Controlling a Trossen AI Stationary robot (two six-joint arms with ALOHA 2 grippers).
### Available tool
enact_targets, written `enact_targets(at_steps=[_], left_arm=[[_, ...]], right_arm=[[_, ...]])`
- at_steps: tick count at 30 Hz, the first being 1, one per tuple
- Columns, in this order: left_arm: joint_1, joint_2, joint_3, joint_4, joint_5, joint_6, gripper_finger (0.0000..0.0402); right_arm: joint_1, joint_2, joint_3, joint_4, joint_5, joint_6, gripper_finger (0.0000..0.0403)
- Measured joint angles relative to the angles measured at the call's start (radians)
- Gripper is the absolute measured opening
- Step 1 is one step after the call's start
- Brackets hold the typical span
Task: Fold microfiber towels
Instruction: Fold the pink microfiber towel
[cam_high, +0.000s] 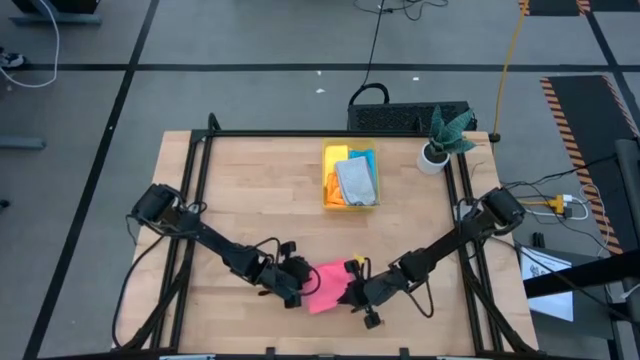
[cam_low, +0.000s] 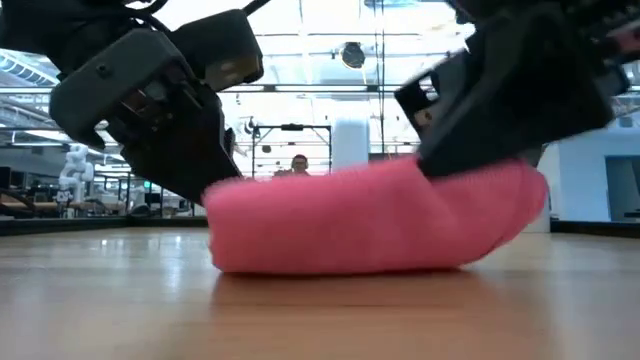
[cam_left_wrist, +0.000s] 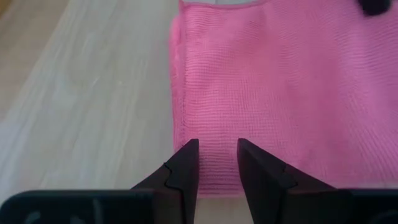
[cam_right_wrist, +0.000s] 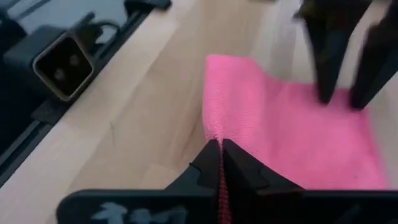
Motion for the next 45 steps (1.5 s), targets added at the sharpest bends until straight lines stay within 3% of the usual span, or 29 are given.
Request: enact_targets(at_steps=[5, 10, 19, 27, 33, 39, 45], left_arm=[[-0.013, 0.000, 0.000, 0.035, 0.005, 0.067, 0.0113], [0.025, 0.002, 0.003, 0.207, 0.062, 0.202, 0.0113], [0.056, 0.136, 0.005, 0.217, 0.121, 0.191, 0.0113], [0.046, 0.165, 0.005, 0.261, 0.161, 0.192, 0.0113], [0.044, 0.166, 0.003, 0.270, 0.164, 0.199, 0.0113], [0.041, 0.163, 0.003, 0.266, 0.157, 0.202, 0.0113], [0.019, 0.081, -0.001, 0.119, 0.116, 0.190, 0.0113]], right_arm=[[-0.004, 0.002, 0.000, -0.036, -0.108, 0.043, 0.0003], [0.003, 0.002, 0.000, -0.019, -0.110, 0.035, 0.0003], [0.003, 0.000, 0.000, -0.014, -0.107, 0.032, 0.0002], [-0.027, -0.071, 0.000, -0.038, 0.030, 0.173, 0.0002], [-0.078, -0.074, -0.001, -0.171, 0.034, 0.291, 0.0002], [-0.092, -0.072, -0.001, -0.229, 0.109, 0.341, 0.0002], [-0.096, -0.072, -0.027, -0.219, 0.106, 0.342, 0.0002]])
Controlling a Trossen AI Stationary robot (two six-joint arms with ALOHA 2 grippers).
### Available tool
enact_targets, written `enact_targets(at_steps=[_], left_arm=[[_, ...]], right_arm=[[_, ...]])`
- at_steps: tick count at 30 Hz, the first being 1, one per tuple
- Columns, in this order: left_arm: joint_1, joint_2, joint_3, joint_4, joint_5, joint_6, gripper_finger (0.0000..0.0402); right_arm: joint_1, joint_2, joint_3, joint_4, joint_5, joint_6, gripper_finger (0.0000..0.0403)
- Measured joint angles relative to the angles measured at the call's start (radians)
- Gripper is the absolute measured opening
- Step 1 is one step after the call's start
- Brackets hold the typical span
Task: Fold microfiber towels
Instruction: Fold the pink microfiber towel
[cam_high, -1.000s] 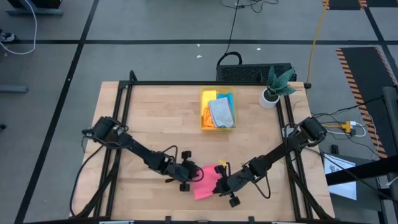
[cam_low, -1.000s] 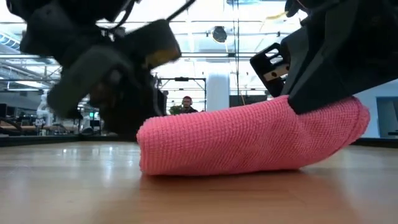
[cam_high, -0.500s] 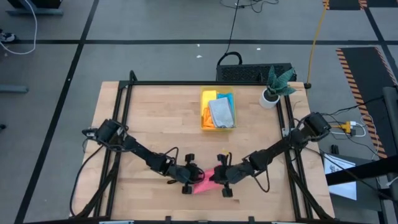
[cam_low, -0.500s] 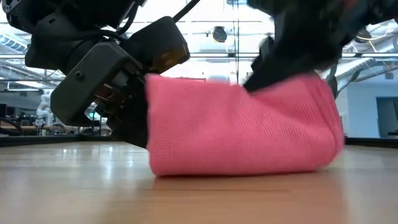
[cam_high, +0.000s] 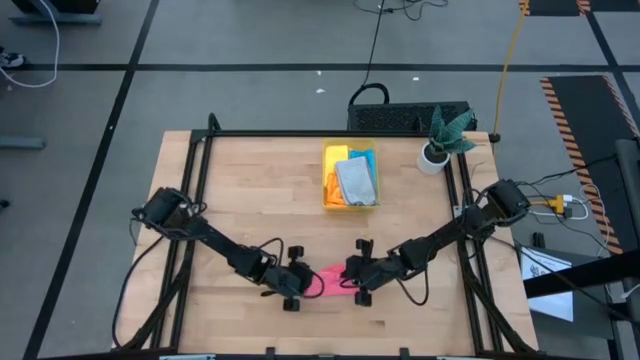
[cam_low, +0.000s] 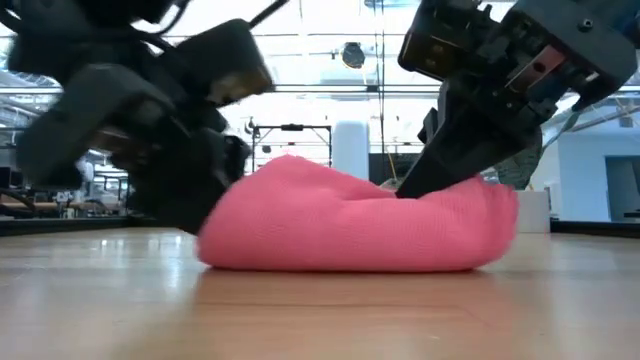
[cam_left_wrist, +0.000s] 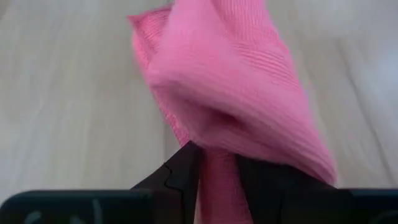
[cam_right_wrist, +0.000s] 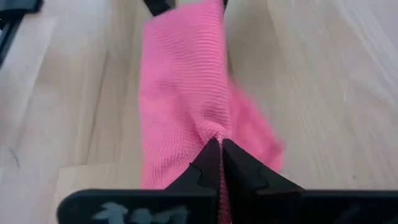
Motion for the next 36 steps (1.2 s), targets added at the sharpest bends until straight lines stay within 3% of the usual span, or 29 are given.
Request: enact_targets(at_steps=[9, 15, 27, 36], left_arm=[[-0.059, -0.080, -0.002, -0.167, -0.130, -0.043, 0.0113], [-0.057, -0.085, -0.001, -0.211, -0.175, -0.076, 0.0113], [-0.073, -0.188, 0.001, -0.236, -0.285, -0.085, 0.0113], [-0.129, -0.213, 0.000, -0.534, -0.304, -0.407, 0.0113]], right_arm=[[-0.016, 0.000, -0.047, 0.145, -0.055, -0.070, 0.0002], [-0.030, 0.000, -0.047, 0.272, -0.117, -0.178, 0.0002], [-0.127, 0.019, -0.047, 0.328, -0.184, -0.247, 0.0002], [-0.155, 0.047, -0.047, 0.391, -0.214, -0.264, 0.0002]])
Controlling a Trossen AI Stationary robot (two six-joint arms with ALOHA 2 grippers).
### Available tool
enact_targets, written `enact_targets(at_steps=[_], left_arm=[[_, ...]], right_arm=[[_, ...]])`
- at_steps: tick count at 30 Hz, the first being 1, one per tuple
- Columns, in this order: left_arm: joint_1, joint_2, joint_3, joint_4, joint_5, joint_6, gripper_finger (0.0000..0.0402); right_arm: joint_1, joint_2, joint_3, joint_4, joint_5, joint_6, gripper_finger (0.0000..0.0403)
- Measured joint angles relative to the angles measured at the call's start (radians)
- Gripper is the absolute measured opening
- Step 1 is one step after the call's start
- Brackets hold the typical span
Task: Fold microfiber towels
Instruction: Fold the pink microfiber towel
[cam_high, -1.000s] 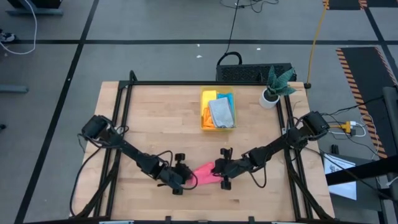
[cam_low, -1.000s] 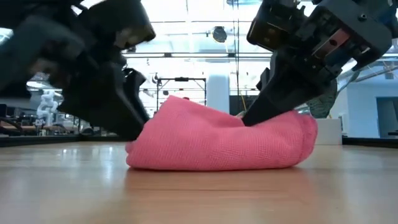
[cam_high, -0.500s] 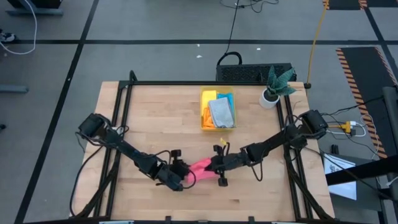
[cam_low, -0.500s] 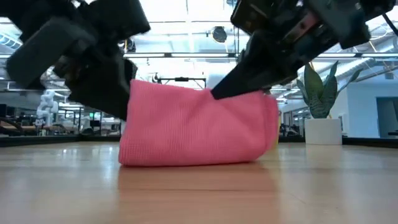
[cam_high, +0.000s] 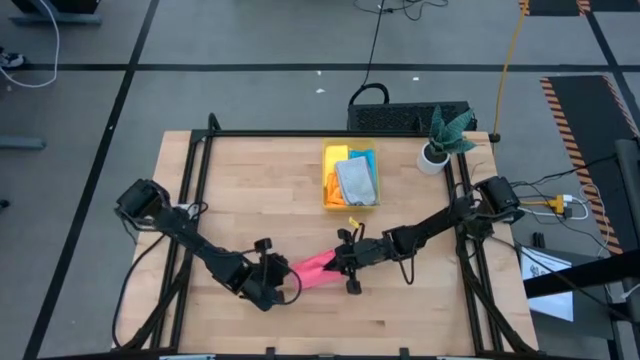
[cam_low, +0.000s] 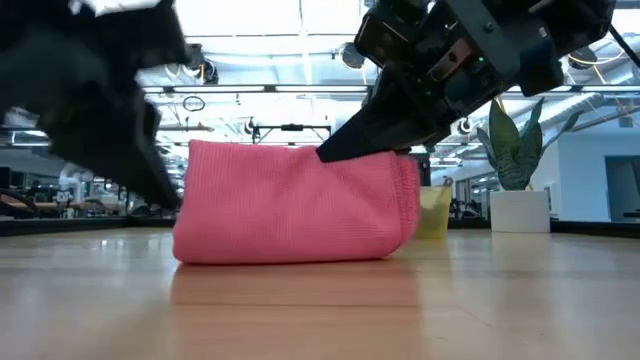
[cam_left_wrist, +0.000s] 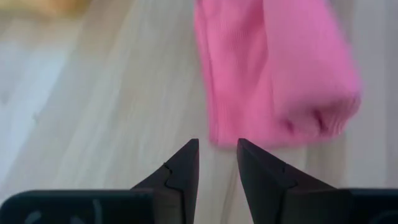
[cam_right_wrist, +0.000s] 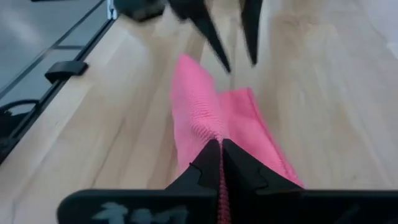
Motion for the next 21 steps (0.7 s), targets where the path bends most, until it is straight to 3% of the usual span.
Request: enact_targets(at_steps=[3, 6, 12, 21], left_arm=[[-0.006, 0.031, -0.036, -0.005, 0.009, -0.046, 0.0113], [0.005, 0.064, -0.082, 0.117, 0.009, -0.033, 0.0113], [0.047, 0.106, -0.139, 0.364, -0.001, 0.102, 0.0113], [0.068, 0.113, -0.141, 0.462, 0.053, 0.220, 0.0113]], right_arm=[[-0.015, 0.000, 0.000, 0.004, 0.001, 0.000, 0.0002], [-0.028, 0.000, 0.000, 0.011, 0.001, 0.000, 0.0002], [-0.054, 0.008, 0.000, 0.027, 0.001, 0.001, 0.0002], [-0.119, 0.008, 0.000, -0.024, 0.002, 0.057, 0.0002]])
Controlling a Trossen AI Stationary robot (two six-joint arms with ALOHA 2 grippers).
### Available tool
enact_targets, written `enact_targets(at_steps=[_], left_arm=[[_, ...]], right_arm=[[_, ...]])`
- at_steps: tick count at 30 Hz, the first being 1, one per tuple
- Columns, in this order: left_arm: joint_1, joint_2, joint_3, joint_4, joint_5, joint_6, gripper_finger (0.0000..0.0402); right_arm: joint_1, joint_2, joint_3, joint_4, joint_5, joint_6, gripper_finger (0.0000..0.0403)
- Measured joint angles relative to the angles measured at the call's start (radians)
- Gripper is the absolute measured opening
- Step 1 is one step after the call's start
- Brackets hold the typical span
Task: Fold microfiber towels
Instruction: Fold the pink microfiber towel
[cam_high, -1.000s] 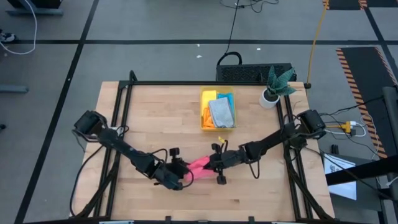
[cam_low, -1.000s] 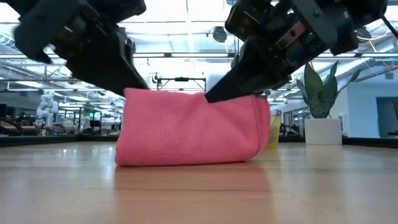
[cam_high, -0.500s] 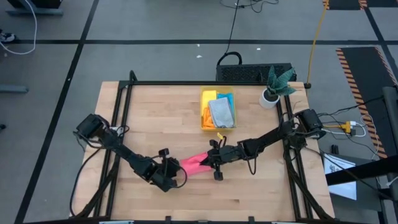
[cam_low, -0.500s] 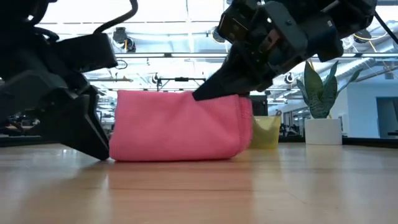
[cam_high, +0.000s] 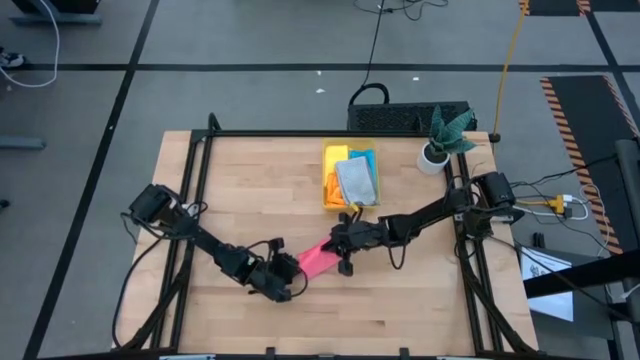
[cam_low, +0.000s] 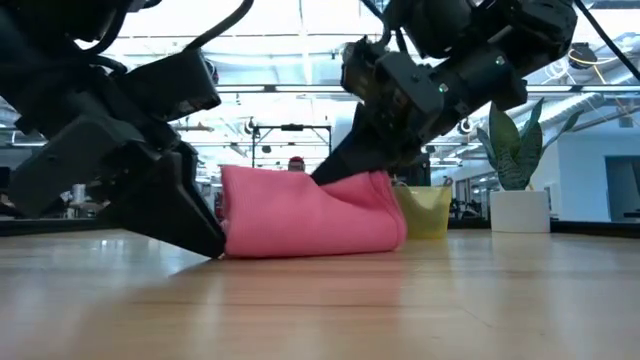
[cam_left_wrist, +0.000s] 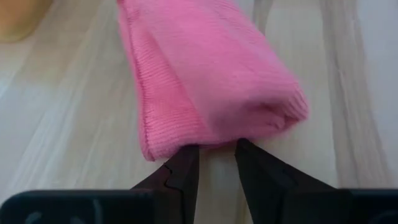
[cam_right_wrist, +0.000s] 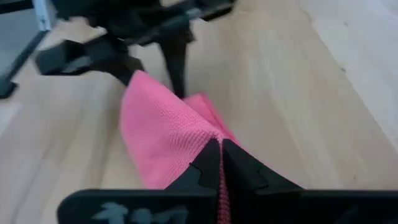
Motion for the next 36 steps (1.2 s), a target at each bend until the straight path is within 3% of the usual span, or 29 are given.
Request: enact_targets(at_steps=[12, 16, 21, 25, 29, 36], left_arm=[[-0.065, -0.085, 0.001, -0.013, 0.044, -0.027, 0.0113], [-0.081, -0.108, 0.002, 0.123, 0.027, 0.073, 0.0113], [-0.025, -0.096, 0.003, 0.234, -0.002, 0.154, 0.0113], [0.033, -0.095, 0.001, 0.147, -0.123, 0.056, 0.0113], [0.074, -0.094, 0.000, 0.003, -0.130, -0.075, 0.0113], [0.080, -0.024, 0.003, 0.013, -0.117, -0.124, 0.0113]], right_arm=[[-0.015, 0.000, 0.000, -0.032, 0.005, 0.035, 0.0002], [-0.033, 0.019, 0.000, -0.016, 0.004, 0.046, 0.0002], [-0.054, 0.046, 0.000, -0.001, 0.002, 0.046, 0.0002], [-0.056, 0.055, 0.000, 0.009, 0.001, 0.044, 0.0002], [-0.056, 0.056, 0.000, 0.009, 0.001, 0.030, 0.0002], [-0.056, 0.056, 0.000, 0.004, 0.001, -0.038, 0.0004]])
